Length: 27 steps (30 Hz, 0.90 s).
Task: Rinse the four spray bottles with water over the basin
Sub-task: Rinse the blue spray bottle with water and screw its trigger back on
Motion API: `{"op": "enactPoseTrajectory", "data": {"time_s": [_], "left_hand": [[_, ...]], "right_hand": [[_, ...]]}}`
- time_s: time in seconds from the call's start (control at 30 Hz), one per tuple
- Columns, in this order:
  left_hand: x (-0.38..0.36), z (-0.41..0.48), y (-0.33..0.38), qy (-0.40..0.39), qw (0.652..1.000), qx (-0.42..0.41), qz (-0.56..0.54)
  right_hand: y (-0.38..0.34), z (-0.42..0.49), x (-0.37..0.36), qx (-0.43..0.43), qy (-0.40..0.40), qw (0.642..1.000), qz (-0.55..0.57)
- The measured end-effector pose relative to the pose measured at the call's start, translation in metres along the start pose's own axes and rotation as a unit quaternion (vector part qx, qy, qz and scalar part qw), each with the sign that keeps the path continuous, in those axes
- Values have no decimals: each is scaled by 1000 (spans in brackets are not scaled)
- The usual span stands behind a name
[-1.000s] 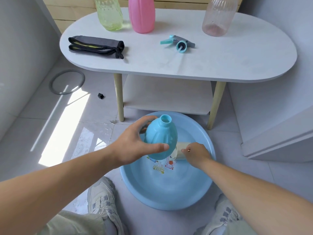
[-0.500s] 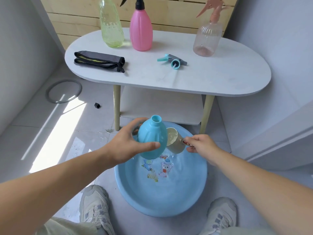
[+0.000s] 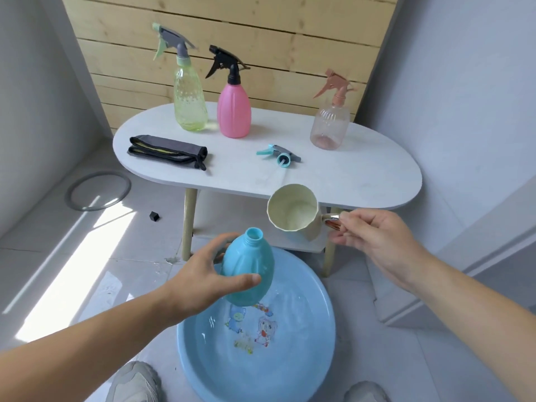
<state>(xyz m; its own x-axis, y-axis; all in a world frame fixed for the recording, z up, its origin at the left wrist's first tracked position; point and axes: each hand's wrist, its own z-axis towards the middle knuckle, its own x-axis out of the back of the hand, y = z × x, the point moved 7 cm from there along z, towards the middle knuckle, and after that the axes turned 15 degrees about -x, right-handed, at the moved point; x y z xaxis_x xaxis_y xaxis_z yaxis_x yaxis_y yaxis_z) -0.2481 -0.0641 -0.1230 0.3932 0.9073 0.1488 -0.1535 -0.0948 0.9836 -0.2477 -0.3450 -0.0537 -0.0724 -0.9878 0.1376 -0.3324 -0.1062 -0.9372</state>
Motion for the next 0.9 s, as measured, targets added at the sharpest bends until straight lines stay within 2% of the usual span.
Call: {"op": "enactPoseTrajectory", "data": {"time_s": [0.2,0.57,0.9], "left_hand": [[-7,5,4,-3,1000,0,0],[-9,9,-1,-7,1000,4,-3],[-11,10,-2,-11,1000,4,-2]], "right_hand": [[-28,-17,-7,58,-14,998,-36],[-43,-29,-11,132,12,985,-108],[-48,-33,-14,141,32,981,-130]]}}
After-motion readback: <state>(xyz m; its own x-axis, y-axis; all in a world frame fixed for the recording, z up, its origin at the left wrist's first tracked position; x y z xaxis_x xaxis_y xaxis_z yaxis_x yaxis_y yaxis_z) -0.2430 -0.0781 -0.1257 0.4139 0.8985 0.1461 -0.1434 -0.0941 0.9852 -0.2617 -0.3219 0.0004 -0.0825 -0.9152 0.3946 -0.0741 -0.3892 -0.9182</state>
